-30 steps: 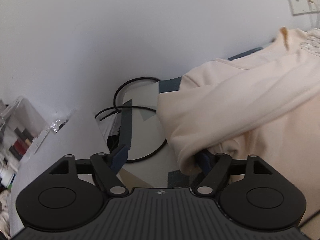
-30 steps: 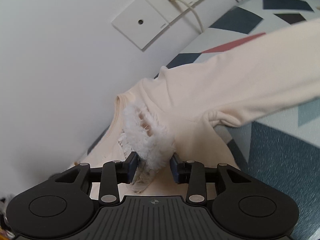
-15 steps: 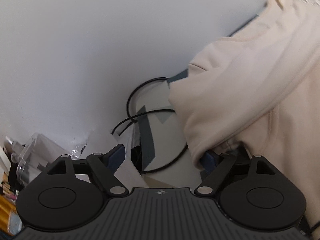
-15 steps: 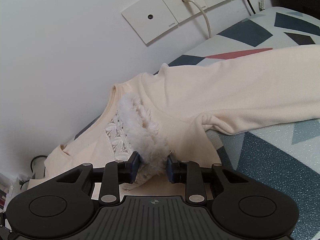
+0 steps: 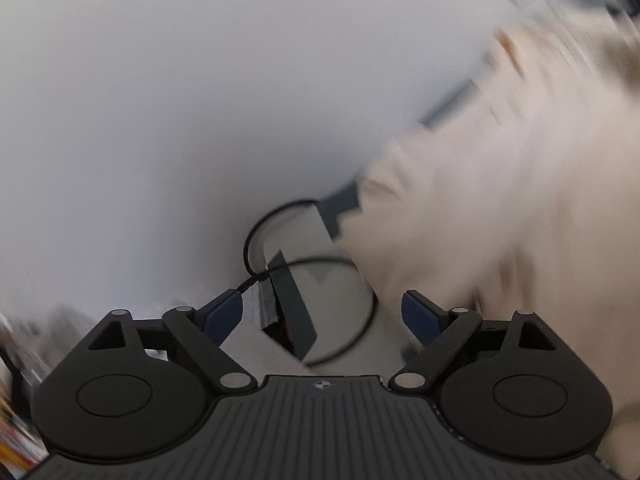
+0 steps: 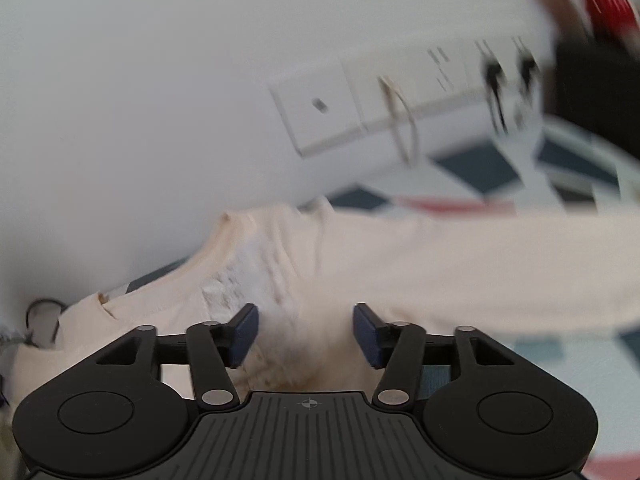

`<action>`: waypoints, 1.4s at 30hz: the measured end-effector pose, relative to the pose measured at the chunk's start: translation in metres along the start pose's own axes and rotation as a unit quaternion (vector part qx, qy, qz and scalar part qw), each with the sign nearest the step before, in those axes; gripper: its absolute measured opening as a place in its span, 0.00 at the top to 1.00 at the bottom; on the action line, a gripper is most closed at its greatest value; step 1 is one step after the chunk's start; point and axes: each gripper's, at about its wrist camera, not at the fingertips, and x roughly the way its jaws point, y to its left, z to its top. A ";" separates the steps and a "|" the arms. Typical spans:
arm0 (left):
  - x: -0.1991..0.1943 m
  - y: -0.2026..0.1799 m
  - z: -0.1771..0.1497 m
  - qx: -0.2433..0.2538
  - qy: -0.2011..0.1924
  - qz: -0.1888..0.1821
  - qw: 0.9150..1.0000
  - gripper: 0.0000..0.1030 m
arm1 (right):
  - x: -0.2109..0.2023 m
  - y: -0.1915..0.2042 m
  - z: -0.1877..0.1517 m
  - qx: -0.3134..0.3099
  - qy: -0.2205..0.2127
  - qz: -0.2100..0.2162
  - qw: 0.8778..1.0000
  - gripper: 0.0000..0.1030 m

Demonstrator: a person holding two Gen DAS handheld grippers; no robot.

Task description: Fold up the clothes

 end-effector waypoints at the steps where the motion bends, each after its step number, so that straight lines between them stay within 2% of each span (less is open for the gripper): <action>1: 0.008 0.010 0.009 -0.046 0.004 -0.013 0.999 0.14 | 0.001 0.007 0.002 -0.017 -0.004 0.006 1.000 0.40; 3: 0.028 0.023 0.026 -0.124 0.012 -0.040 0.991 0.14 | 0.008 0.022 0.003 -0.046 -0.006 0.021 0.999 0.40; 6: 0.069 0.030 0.047 -0.201 0.036 -0.051 0.978 0.14 | 0.028 0.043 0.001 -0.088 0.003 0.033 0.996 0.40; 8: 0.098 0.020 0.054 -0.189 0.068 -0.010 0.980 0.14 | 0.045 0.051 -0.004 -0.106 0.022 0.024 0.994 0.40; 10: 0.118 0.003 0.048 -0.127 0.104 0.047 0.985 0.15 | 0.057 0.052 -0.009 -0.129 0.042 0.002 0.991 0.40; 12: 0.128 -0.006 0.035 -0.092 0.118 0.068 0.986 0.15 | 0.067 0.051 -0.015 -0.151 0.060 -0.020 0.986 0.41; 15: 0.130 -0.006 0.024 -0.096 0.117 0.087 0.985 0.15 | 0.071 0.038 -0.016 -0.140 0.061 -0.013 0.988 0.35; 20: 0.126 0.002 0.030 -0.110 0.115 0.123 0.980 0.15 | 0.070 0.036 -0.014 -0.123 0.064 -0.016 0.990 0.35; 23: 0.101 0.003 0.042 -0.126 0.076 0.134 0.980 0.15 | 0.052 0.025 -0.007 -0.078 0.051 -0.010 0.996 0.36; 25: 0.077 -0.006 0.052 -0.127 0.047 0.117 0.984 0.14 | 0.031 0.009 -0.003 -0.039 0.032 -0.005 0.999 0.36; 27: 0.056 -0.024 0.062 -0.122 0.022 0.084 0.989 0.11 | 0.009 -0.011 0.001 -0.001 0.019 -0.004 1.000 0.35; 32: 0.020 -0.096 0.080 -0.085 -0.020 0.009 0.996 0.09 | -0.044 -0.077 0.000 0.086 0.001 -0.049 0.995 0.35; 35: 0.006 -0.140 0.088 -0.048 -0.040 -0.011 0.998 0.09 | -0.074 -0.118 -0.007 0.137 -0.012 -0.079 0.987 0.35; 38: -0.002 -0.171 0.097 -0.020 -0.042 -0.034 0.998 0.09 | -0.103 -0.156 -0.016 0.179 -0.029 -0.118 0.976 0.35; 42: -0.014 -0.176 0.116 -0.009 -0.038 -0.055 0.998 0.09 | -0.143 -0.204 -0.025 0.238 -0.052 -0.155 0.958 0.35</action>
